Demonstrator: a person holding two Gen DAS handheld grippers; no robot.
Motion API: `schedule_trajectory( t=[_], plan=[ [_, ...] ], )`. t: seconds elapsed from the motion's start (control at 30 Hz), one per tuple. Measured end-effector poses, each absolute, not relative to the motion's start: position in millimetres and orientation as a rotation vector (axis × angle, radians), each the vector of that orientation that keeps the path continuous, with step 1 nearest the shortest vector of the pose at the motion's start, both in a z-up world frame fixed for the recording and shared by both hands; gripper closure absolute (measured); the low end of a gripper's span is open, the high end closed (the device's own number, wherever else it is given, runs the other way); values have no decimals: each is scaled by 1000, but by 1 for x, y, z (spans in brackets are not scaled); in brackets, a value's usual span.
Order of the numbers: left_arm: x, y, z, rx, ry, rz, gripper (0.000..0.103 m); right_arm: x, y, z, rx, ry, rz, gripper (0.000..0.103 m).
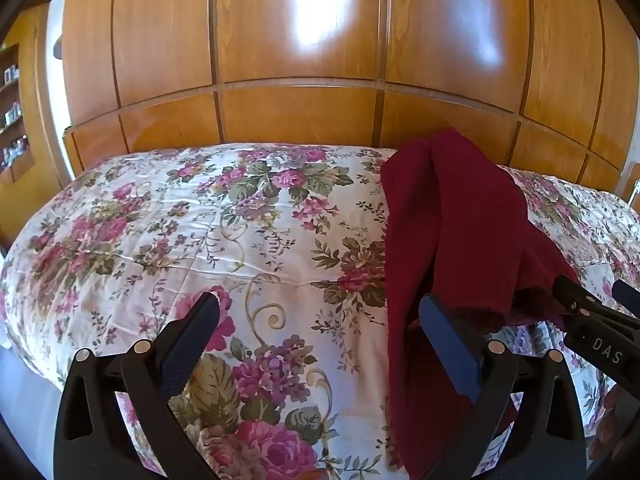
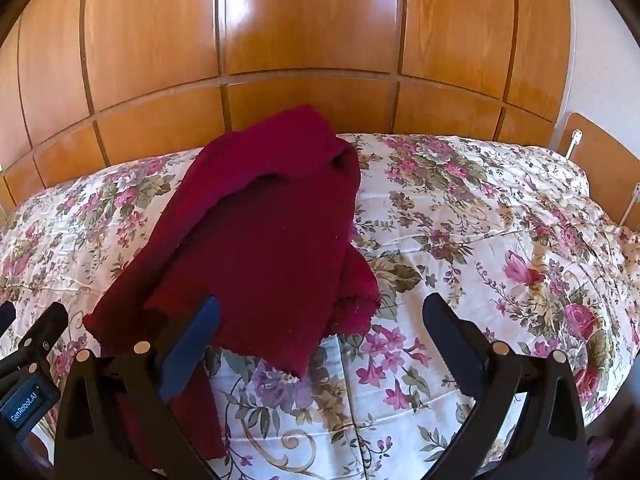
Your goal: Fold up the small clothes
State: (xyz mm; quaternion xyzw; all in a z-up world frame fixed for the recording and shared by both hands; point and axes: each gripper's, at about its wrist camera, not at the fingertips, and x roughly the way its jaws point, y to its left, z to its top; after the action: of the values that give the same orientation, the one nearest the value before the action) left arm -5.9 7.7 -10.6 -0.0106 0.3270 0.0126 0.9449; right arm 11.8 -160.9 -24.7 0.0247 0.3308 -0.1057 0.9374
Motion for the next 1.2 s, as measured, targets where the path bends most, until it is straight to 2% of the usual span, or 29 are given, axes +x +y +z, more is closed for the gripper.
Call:
schedule_trajectory(
  t=[1.2],
  plan=[
    [-7, 14, -7, -27, 668, 53, 4, 9, -154, -22, 48, 666, -204, 2]
  ],
)
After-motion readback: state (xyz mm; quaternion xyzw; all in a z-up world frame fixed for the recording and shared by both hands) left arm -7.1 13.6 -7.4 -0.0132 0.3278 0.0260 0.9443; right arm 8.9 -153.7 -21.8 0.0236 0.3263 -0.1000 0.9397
